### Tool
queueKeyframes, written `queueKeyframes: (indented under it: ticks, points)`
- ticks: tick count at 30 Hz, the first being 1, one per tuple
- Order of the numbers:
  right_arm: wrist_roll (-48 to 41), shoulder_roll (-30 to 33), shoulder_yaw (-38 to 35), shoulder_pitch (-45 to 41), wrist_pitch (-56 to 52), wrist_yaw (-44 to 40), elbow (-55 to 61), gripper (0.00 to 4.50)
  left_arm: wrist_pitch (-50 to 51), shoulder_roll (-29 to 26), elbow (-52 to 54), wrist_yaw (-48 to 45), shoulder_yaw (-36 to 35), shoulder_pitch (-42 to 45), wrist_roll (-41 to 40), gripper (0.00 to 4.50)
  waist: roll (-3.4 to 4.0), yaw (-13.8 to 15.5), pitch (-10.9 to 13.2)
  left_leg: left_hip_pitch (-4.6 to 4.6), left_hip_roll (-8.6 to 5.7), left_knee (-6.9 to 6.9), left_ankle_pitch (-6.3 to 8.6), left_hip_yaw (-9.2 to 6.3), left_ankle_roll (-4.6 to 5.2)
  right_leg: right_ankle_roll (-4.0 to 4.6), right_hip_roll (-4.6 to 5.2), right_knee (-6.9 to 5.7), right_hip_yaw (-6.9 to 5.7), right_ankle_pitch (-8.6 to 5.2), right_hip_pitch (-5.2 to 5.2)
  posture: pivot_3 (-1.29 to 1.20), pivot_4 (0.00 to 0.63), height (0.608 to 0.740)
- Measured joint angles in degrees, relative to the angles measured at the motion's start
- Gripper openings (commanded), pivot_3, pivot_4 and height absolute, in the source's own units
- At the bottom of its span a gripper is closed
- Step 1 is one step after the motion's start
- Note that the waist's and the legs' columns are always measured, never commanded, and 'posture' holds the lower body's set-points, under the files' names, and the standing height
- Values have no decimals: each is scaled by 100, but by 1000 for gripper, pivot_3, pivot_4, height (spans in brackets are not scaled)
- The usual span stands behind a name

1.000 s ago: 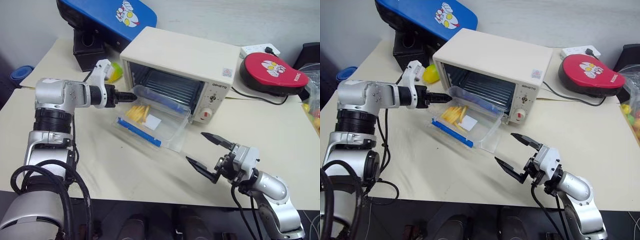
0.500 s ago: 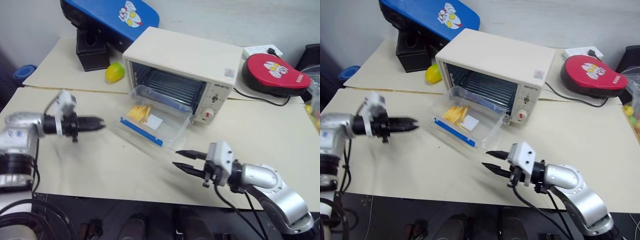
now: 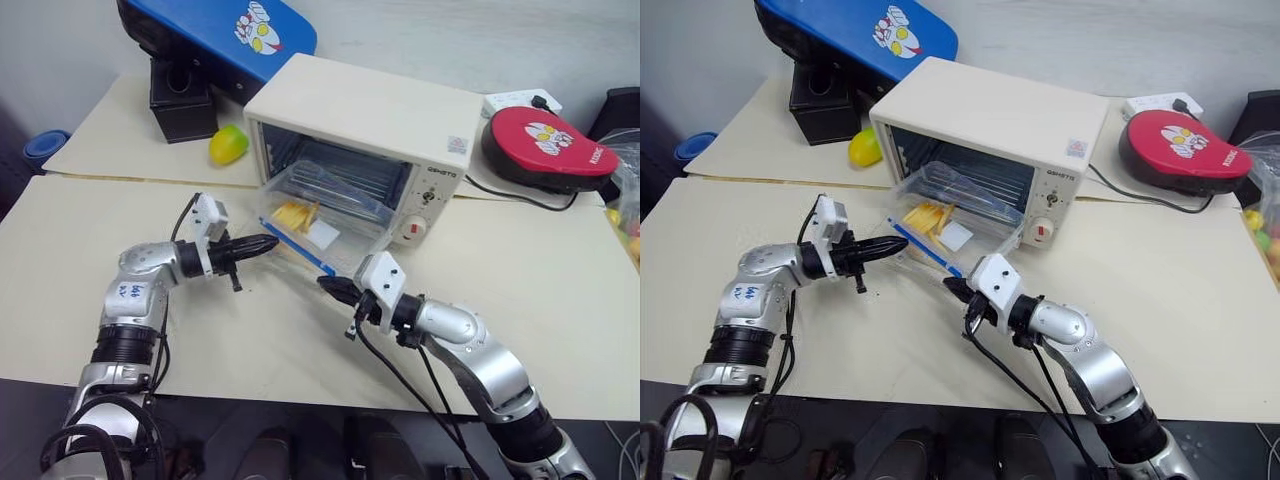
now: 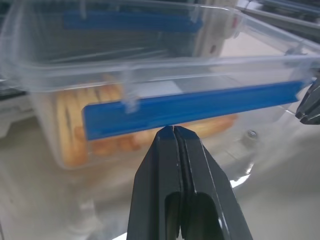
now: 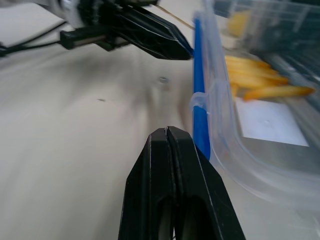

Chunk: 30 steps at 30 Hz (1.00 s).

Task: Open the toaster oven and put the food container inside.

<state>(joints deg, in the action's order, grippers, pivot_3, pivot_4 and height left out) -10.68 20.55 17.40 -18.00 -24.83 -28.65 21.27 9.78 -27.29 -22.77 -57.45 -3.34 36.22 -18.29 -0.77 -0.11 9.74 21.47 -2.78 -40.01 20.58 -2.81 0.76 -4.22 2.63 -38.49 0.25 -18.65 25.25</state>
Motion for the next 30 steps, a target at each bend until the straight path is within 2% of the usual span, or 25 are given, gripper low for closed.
queueKeyframes:
  ticks: [6,14,26,30]
  points:
    - [617,-85,-224,-395,199,476,-641,29,-400,607,-302,544,-19,141,84,23,-1,-7,0,1,-4,1,0,8,0,0,2,-11,3,0,10,0,150,740]
    - [756,-176,-424,-461,338,552,-885,29,-791,736,-550,844,-31,183,160,23,-1,-49,0,0,-2,2,-2,13,-3,0,1,-8,4,0,13,0,150,740]
    - [1073,-906,-631,-1427,1306,1248,-2558,29,-1991,1303,-2757,2018,-339,1478,523,23,-4,-149,-3,0,-8,-12,-5,21,-6,0,5,-16,5,0,15,0,150,740]
    - [999,-916,-647,-1457,1442,1106,-2644,29,-2140,1288,-2960,1901,-350,1607,520,23,-4,-168,-3,0,-7,-8,-6,21,-7,0,5,-35,6,0,17,0,150,740]
